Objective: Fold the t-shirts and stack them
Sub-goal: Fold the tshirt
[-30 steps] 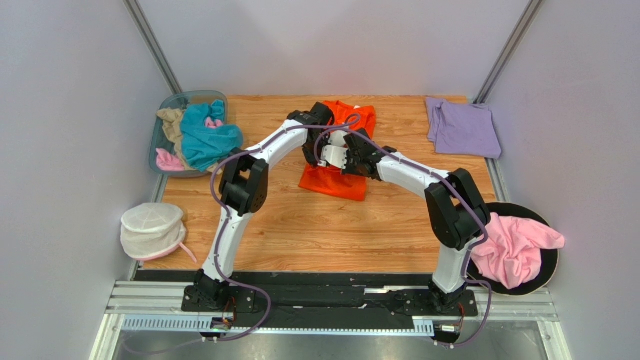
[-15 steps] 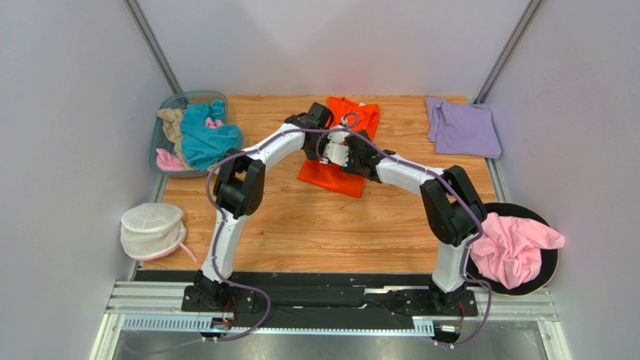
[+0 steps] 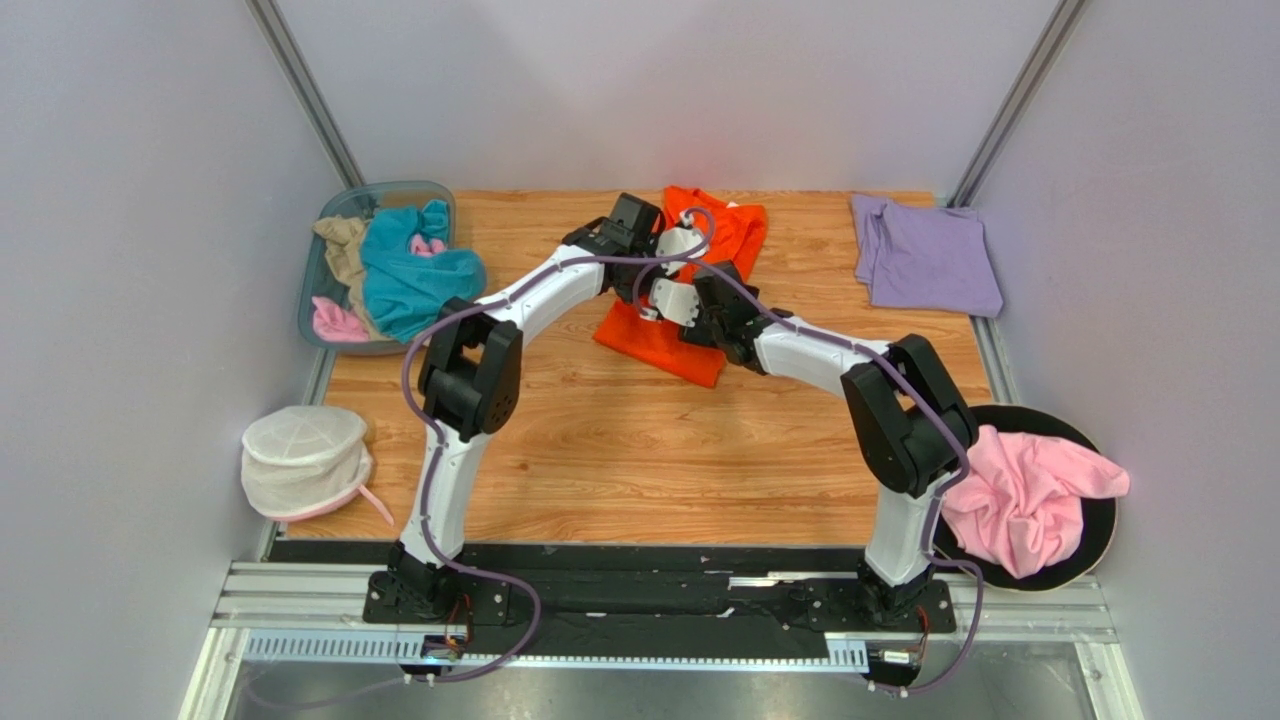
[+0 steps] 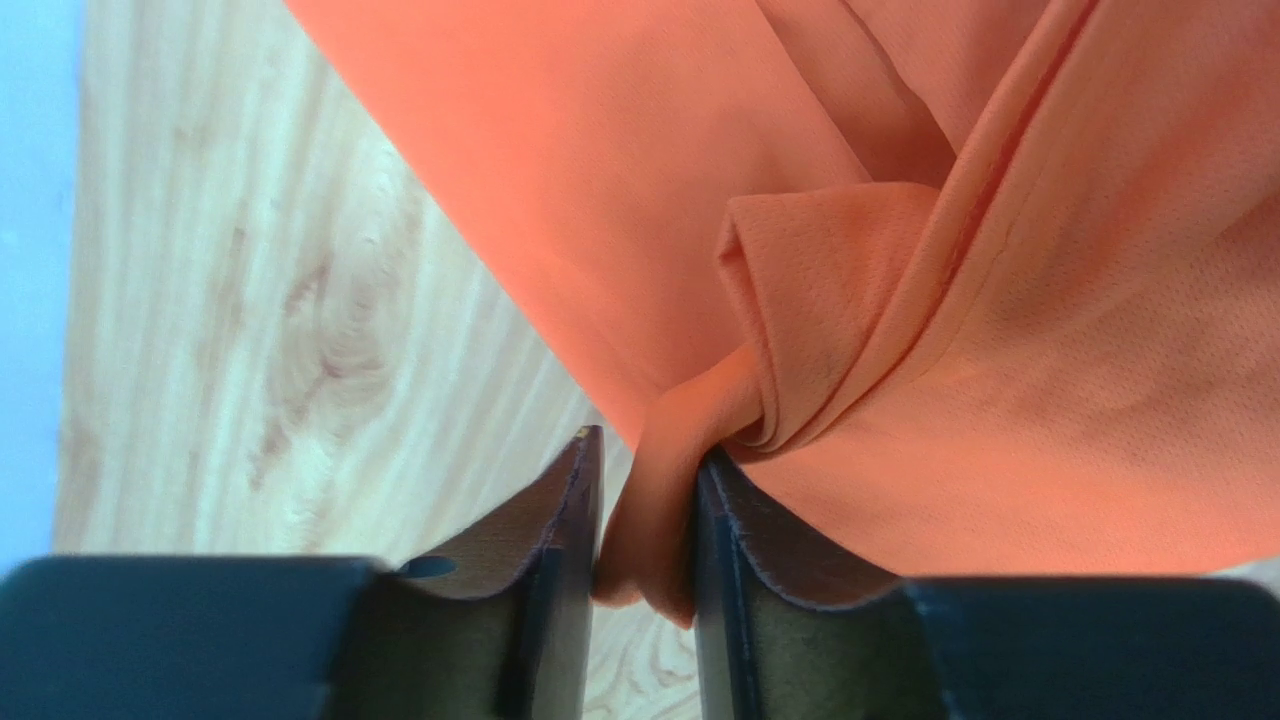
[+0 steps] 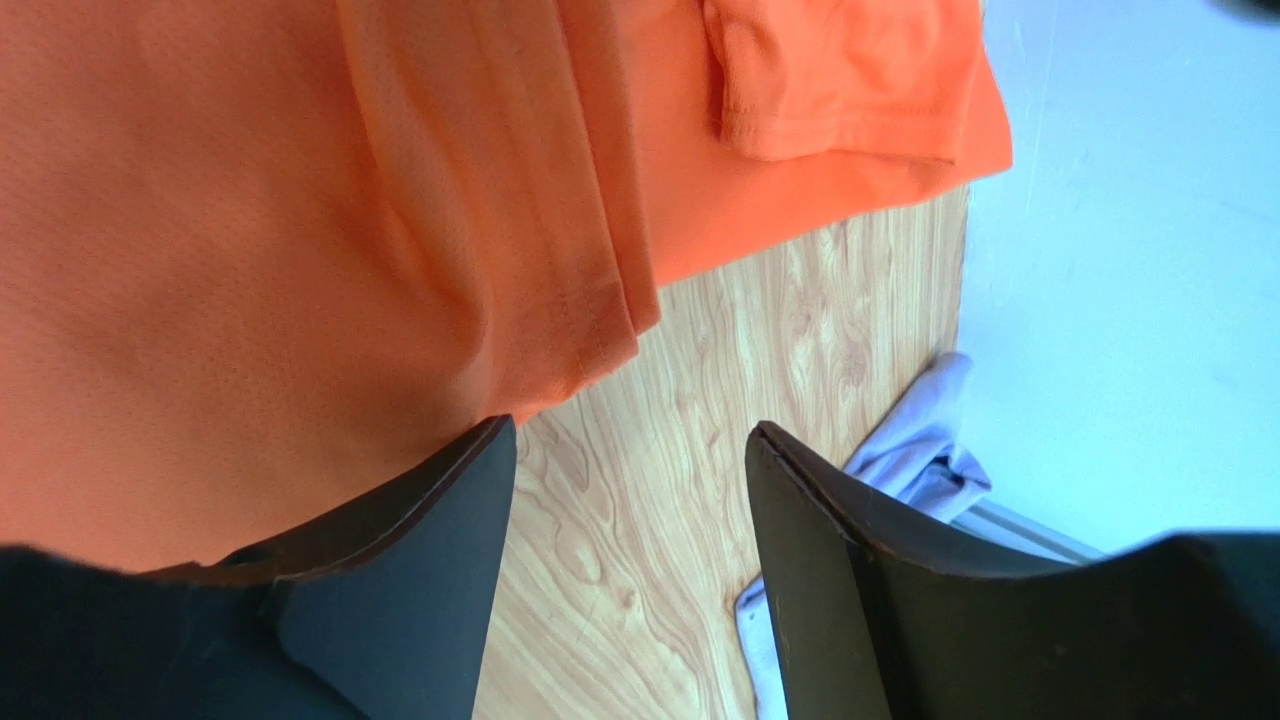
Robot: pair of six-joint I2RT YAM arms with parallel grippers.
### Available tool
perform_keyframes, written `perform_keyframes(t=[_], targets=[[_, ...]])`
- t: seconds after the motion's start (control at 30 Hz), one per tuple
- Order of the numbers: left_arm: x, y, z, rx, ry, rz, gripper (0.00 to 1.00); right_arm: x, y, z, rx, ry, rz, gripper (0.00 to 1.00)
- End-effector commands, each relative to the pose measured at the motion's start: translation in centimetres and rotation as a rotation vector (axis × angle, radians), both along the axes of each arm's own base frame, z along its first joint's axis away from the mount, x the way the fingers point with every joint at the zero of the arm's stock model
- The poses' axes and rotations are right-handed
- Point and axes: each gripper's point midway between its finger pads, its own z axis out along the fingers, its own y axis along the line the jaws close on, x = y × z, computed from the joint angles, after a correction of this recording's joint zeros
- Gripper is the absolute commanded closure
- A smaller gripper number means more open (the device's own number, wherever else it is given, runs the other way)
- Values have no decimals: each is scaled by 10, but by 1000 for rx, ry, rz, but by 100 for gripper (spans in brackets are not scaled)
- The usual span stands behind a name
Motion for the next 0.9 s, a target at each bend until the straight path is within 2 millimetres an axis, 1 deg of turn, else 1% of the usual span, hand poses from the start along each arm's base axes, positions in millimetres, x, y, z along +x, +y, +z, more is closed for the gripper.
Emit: perform_keyframes(t=[0.0, 0.03, 0.07, 0.17, 0.27, 0.4, 0.47, 0.5, 0.57, 0.6, 0.63, 0.67, 0.7, 0.73, 0.77, 0.8, 0.83, 0.87], targets=[[20, -10, 68, -106, -171, 13, 55, -2, -16, 14, -9, -50, -61, 37], [22, -10, 69, -109, -178, 17, 51, -2, -16, 16, -7, -53, -61, 37], [25, -11, 71, -113, -198, 17, 41, -4, -18, 15, -8, -51, -65, 37], [32, -13, 72, -124, -225, 29, 24, -8, -20, 16, 1, -51, -72, 37], [40, -11, 68, -110, -246, 54, 18, -10, -23, 18, 4, -62, -84, 37], [48, -4, 67, -86, -282, 88, 17, -11, -28, 23, 0, -91, -103, 36], [50, 0, 74, -84, -313, 110, 16, -10, -30, 28, 4, -110, -115, 36], [48, 2, 71, -79, -311, 113, 16, -10, -32, 30, 4, -120, -125, 36], [45, 5, 81, -89, -333, 121, 16, -11, -33, 34, 17, -126, -141, 34], [41, 7, 75, -82, -320, 118, 16, -11, -34, 40, 25, -136, -149, 33], [37, 9, 82, -86, -326, 117, 16, -12, -34, 42, 46, -136, -161, 23], [32, 14, 75, -77, -312, 119, 16, -15, -34, 43, 51, -125, -168, 15], [29, 16, 75, -75, -312, 120, 16, -16, -34, 48, 70, -127, -172, 5], [26, 19, 83, -83, -323, 125, 16, -17, -34, 49, 79, -125, -177, 0], [21, 26, 74, -76, -300, 126, 16, -20, -35, 49, 90, -117, -187, 0], [18, 29, 73, -80, -291, 126, 15, -21, -36, 54, 101, -122, -194, 0], [15, 32, 78, -93, -292, 128, 15, -23, -37, 53, 104, -118, -197, 0], [11, 39, 69, -87, -269, 130, 15, -24, -37, 54, 111, -120, -206, 0]])
